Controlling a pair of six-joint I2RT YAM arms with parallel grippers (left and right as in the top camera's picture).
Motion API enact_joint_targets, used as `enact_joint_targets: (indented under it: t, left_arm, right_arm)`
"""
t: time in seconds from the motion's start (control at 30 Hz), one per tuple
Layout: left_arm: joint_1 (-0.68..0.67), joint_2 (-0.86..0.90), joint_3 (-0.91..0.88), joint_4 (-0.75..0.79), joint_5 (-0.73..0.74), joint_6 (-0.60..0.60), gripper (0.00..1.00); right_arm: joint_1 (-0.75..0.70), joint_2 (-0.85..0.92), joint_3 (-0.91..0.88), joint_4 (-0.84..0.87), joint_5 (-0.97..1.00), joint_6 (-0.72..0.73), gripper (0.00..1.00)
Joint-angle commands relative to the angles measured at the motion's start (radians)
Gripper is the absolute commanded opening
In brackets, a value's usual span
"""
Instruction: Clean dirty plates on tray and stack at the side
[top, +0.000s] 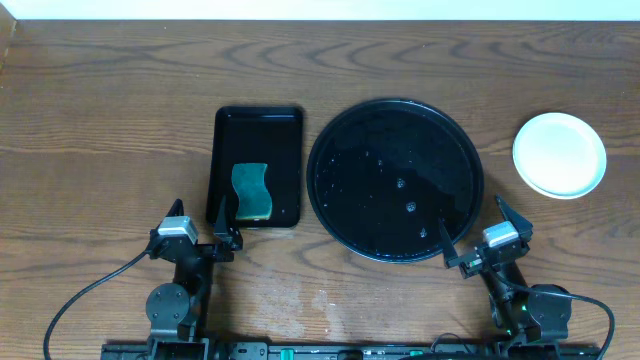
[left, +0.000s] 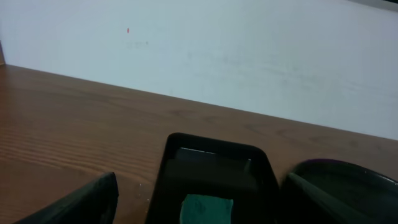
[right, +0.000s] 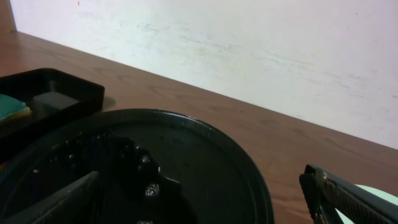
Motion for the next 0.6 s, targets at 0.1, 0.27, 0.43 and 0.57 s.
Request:
enact_joint_targets:
  t: [0.1, 0.27, 0.43, 0.57]
  left_arm:
    - [0.005, -0.009, -0.002, -0.040, 0.010, 0.020, 0.84]
    - [0.005, -0.006, -0.002, -0.146, 0.009, 0.021, 0.84]
    - [0.005, -0.002, -0.002, -0.146, 0.010, 0.020, 0.85]
    - [0.005, 0.001, -0.002, -0.146, 0.010, 0.020, 0.84]
  right_arm:
    - [0.005, -0.006, -0.004, 0.000, 0.003, 0.008, 0.99]
    - [0.005, -0.006, -0.004, 0.000, 0.003, 0.008, 0.99]
    - [0.005, -0.006, -0.004, 0.000, 0.003, 0.008, 0.99]
    - [0.005, -0.006, -0.004, 0.000, 0.003, 0.008, 0.99]
